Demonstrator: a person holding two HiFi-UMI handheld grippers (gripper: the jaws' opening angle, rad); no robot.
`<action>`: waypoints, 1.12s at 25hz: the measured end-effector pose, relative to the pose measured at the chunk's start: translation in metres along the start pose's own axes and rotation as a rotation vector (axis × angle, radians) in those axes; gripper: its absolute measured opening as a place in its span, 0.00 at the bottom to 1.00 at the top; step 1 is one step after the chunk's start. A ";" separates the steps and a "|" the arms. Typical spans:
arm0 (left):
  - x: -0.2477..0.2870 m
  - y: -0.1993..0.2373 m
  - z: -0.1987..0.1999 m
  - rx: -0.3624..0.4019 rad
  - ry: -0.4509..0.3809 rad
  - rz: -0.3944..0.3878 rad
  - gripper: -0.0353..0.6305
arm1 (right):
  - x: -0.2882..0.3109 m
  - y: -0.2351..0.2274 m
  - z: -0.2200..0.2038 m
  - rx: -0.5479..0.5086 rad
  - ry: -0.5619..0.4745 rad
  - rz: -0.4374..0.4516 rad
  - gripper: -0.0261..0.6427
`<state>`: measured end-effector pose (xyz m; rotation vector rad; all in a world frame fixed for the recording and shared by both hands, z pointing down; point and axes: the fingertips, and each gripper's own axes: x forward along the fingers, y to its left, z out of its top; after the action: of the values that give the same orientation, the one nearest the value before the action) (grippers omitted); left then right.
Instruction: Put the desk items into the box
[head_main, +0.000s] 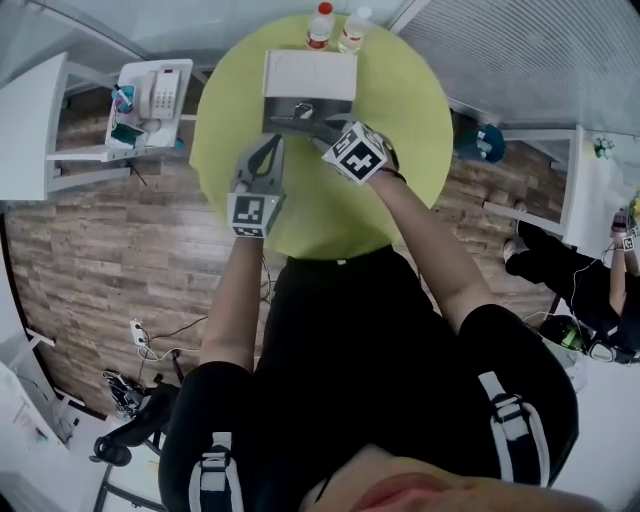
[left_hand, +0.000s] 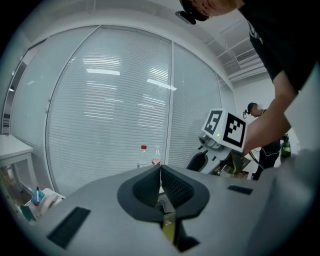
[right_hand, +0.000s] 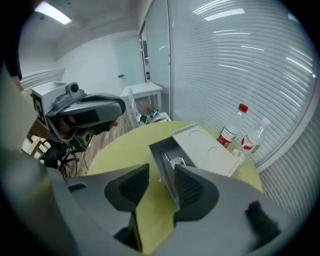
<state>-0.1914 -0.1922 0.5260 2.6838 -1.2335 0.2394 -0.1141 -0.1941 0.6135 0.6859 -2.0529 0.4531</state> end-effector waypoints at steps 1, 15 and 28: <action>-0.003 -0.004 0.003 0.003 -0.003 -0.009 0.07 | -0.007 0.004 0.002 0.000 -0.013 -0.006 0.28; -0.049 -0.056 0.053 0.037 -0.033 -0.026 0.07 | -0.113 0.060 0.038 -0.045 -0.323 0.005 0.28; -0.072 -0.106 0.096 0.025 -0.076 0.028 0.07 | -0.207 0.079 0.047 -0.104 -0.674 0.083 0.23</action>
<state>-0.1505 -0.0932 0.4072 2.7219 -1.2990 0.1583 -0.1020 -0.0970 0.4091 0.7589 -2.7225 0.1622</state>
